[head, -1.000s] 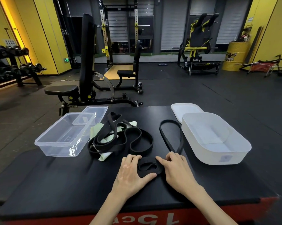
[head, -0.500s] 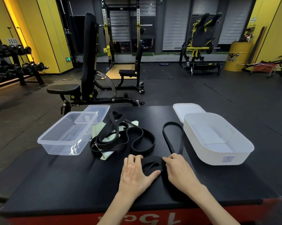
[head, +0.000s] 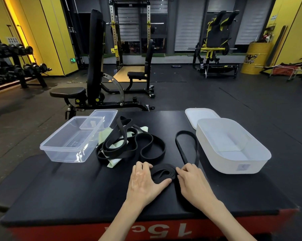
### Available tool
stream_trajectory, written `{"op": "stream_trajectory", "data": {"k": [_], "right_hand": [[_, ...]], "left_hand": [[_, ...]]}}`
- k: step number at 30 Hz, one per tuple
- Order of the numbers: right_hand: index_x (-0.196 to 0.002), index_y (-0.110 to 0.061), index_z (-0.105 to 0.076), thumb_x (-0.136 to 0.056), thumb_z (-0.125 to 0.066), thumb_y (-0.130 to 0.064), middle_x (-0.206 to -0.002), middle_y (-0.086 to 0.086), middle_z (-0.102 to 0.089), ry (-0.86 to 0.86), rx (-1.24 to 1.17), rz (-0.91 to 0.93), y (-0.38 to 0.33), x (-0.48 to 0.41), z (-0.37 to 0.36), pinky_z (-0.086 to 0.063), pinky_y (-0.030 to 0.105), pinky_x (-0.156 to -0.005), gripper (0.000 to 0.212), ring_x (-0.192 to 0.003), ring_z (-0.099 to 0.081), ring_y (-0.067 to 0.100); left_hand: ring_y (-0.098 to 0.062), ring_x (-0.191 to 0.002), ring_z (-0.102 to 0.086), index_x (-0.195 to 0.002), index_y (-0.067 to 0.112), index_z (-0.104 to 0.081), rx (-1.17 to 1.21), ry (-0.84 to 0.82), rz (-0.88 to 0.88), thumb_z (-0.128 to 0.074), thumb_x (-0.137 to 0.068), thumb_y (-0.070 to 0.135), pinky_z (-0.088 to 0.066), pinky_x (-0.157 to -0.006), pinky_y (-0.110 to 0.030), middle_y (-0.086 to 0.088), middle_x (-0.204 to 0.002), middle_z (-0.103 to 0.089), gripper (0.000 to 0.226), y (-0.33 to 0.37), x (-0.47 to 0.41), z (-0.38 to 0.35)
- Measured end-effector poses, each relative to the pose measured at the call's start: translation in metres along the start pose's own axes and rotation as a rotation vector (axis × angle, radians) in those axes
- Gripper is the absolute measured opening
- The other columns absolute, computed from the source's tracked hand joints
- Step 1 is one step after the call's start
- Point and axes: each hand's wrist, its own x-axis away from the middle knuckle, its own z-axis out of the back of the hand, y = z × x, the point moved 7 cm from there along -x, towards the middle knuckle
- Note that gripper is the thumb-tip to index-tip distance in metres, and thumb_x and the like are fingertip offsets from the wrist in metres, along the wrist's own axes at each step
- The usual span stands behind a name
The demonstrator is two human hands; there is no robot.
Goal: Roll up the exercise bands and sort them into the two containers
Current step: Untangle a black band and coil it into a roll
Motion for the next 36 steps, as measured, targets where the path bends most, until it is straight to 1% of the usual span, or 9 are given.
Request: {"op": "stream_trajectory", "data": {"k": [6,14,18,21,24,26,28,32,36], "right_hand": [[-0.098,-0.005,-0.071,-0.058,-0.079,0.001,-0.078,0.001,-0.059,0.081,-0.014,0.011,-0.005,0.006,-0.003,-0.047,0.028,-0.059,0.041,-0.069,-0.056,0.021],[-0.105,-0.011,-0.070,-0.061,-0.074,-0.003,-0.085,-0.002,-0.055,0.024,0.015,0.036,-0.005,0.008,-0.006,-0.042,0.028,-0.061,0.045,-0.078,-0.055,0.020],[-0.104,-0.022,-0.071,-0.057,-0.075,-0.006,-0.085,-0.007,-0.052,0.018,0.056,0.033,0.000,0.008,-0.003,-0.036,0.026,-0.071,0.051,-0.080,-0.052,0.015],[-0.104,-0.025,-0.072,-0.048,-0.079,-0.004,-0.081,-0.011,-0.049,-0.015,0.075,0.043,0.003,0.007,-0.003,-0.046,0.029,-0.076,0.060,-0.074,-0.051,0.011],[-0.106,-0.018,-0.071,-0.047,-0.074,0.007,-0.079,-0.009,-0.047,-0.057,0.036,0.047,0.004,0.002,-0.005,-0.053,0.041,-0.082,0.064,-0.071,-0.054,0.013],[-0.112,-0.013,-0.069,-0.055,-0.065,0.014,-0.083,-0.005,-0.049,-0.090,0.008,0.071,0.002,-0.003,-0.008,-0.046,0.049,-0.094,0.063,-0.075,-0.055,0.017],[-0.120,-0.011,-0.064,-0.064,-0.058,0.016,-0.090,0.000,-0.051,-0.119,-0.009,0.106,-0.002,-0.010,-0.011,-0.033,0.045,-0.106,0.062,-0.084,-0.055,0.022],[-0.116,-0.013,-0.066,-0.073,-0.063,0.007,-0.092,0.001,-0.059,-0.102,-0.116,0.130,-0.009,-0.015,-0.009,-0.046,0.027,-0.078,0.047,-0.080,-0.057,0.023],[-0.123,-0.010,-0.058,-0.089,-0.059,-0.012,-0.104,0.002,-0.058,-0.073,-0.139,0.044,0.001,-0.008,-0.005,-0.048,0.029,-0.081,0.034,-0.094,-0.054,0.021]], "left_hand": [[-0.010,-0.108,-0.041,-0.120,0.026,-0.043,-0.015,0.017,0.022,-0.057,-0.062,0.080,-0.041,-0.093,-0.022,0.007,-0.112,-0.039,0.081,0.003,0.007,-0.001],[-0.007,-0.121,-0.040,-0.142,0.027,-0.034,0.112,-0.423,-0.216,-0.066,-0.067,0.069,-0.039,-0.105,-0.029,0.017,-0.129,-0.027,0.091,-0.005,0.002,-0.005],[-0.004,-0.108,-0.044,-0.144,0.024,-0.037,0.146,-0.537,-0.306,-0.077,-0.071,0.048,-0.038,-0.096,-0.018,0.019,-0.144,-0.024,0.087,-0.007,-0.010,-0.002],[-0.004,-0.122,-0.039,-0.142,0.030,-0.036,0.162,-0.522,-0.346,-0.079,-0.065,0.053,-0.037,-0.103,-0.023,0.023,-0.142,-0.031,0.091,0.000,-0.018,-0.004],[-0.003,-0.125,-0.029,-0.144,0.032,-0.032,0.145,-0.482,-0.350,-0.079,-0.064,0.056,-0.027,-0.109,-0.023,0.024,-0.144,-0.029,0.095,0.002,-0.016,-0.005],[-0.001,-0.123,-0.028,-0.143,0.033,-0.032,0.158,-0.448,-0.321,-0.078,-0.063,0.059,-0.027,-0.110,-0.025,0.026,-0.140,-0.032,0.096,-0.001,-0.014,-0.004],[0.000,-0.119,-0.029,-0.141,0.035,-0.034,0.167,-0.416,-0.298,-0.076,-0.060,0.064,-0.031,-0.109,-0.027,0.026,-0.135,-0.035,0.096,-0.004,-0.012,-0.003],[0.002,-0.111,-0.032,-0.139,0.034,-0.039,0.102,-0.253,-0.272,-0.067,-0.057,0.076,-0.033,-0.104,-0.023,0.023,-0.120,-0.037,0.096,-0.009,-0.008,0.003],[-0.002,-0.107,-0.035,-0.140,0.031,-0.039,0.042,-0.136,-0.240,-0.054,-0.058,0.083,-0.034,-0.103,-0.023,0.020,-0.113,-0.039,0.099,-0.011,-0.004,0.006]]}}
